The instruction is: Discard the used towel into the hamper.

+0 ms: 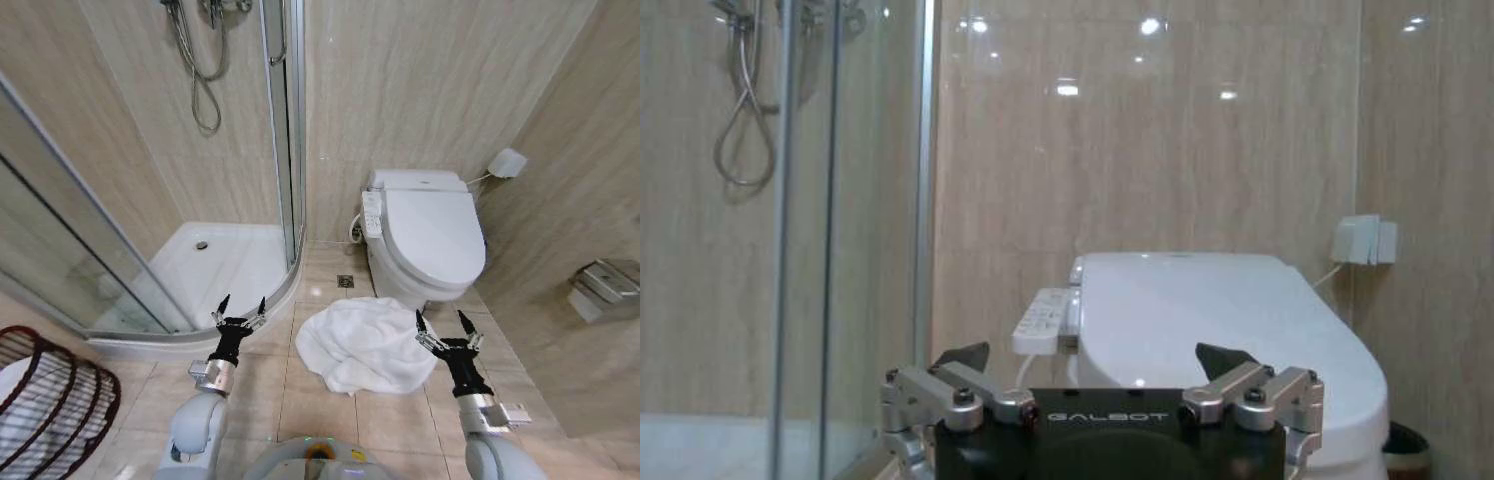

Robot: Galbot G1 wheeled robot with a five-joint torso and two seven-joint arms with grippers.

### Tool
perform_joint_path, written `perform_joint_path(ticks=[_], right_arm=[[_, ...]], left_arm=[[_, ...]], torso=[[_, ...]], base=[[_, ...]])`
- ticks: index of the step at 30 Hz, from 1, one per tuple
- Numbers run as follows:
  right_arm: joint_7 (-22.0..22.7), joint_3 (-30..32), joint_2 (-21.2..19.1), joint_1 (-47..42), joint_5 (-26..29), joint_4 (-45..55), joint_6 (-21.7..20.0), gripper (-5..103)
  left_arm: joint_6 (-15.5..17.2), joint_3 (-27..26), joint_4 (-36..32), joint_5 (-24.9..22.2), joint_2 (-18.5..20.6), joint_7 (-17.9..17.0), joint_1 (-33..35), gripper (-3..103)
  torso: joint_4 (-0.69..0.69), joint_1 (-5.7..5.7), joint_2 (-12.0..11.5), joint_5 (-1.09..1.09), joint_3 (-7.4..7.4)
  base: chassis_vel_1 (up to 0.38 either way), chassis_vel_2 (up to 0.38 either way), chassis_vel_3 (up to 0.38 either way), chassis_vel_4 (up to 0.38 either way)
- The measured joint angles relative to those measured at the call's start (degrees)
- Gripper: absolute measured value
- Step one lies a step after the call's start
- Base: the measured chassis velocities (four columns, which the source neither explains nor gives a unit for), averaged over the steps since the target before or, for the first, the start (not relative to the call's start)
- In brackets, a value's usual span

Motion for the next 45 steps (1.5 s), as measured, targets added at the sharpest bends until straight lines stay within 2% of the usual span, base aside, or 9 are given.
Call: perform_joint_path(ticks=[12,18,21,23,28,38,45], right_arm=[[-0.05,0.05,-0.04,-0.82,0.43,0.16,0.52,100],[1.54,0.01,-0.69,-0.7,0.64,0.13,-0.47,100],[3.12,-0.02,-1.16,-0.26,0.79,0.2,-2.02,100],[5.94,-0.3,-1.86,0.53,1.95,0.75,-5.44,100],[8.19,-0.11,-3.46,3.42,4.27,-1.11,-10.16,100],[8.54,-0.52,-5.57,9.38,5.15,-8.01,-12.29,100],[9.05,-4.93,-6.03,14.7,5.59,-12.79,-15.94,100]], left_arm=[[-1.11,-0.08,-0.01,-0.02,-0.03,-0.28,-0.02,100],[-1.61,0.01,0.18,-0.06,-0.09,-0.32,0.06,100],[-1.72,-0.03,0.32,-0.73,0.1,-0.38,0.06,100],[-1.77,-0.15,0.58,-1.01,0.29,-0.45,-0.21,100],[-2.09,-0.14,0.92,-1.02,0.4,-0.48,-0.39,100],[-2.58,0.09,1.3,-0.86,0.65,-0.5,-0.58,100],[-2.6,0.04,1.3,-0.82,0.99,-0.5,-0.92,100]], torso=[[0.0,0.0,0.0,0.01,0.0],[0.0,0.0,0.0,0.0,-0.01],[0.0,0.0,0.0,0.01,-0.01],[0.0,0.0,0.0,0.01,-0.01],[0.0,0.0,0.0,0.01,-0.01],[0.0,0.0,0.0,0.01,0.0],[0.01,0.0,0.0,0.0,0.0]], base=[[-0.098,0.095,0.093,-0.101],[0.026,-0.013,-0.012,0.009],[0.0,0.0,0.0,0.0],[0.0,0.0,0.0,0.0],[0.0,0.0,0.0,0.0],[0.0,0.0,0.0,0.0],[0.0,0.0,0.0,0.0]])
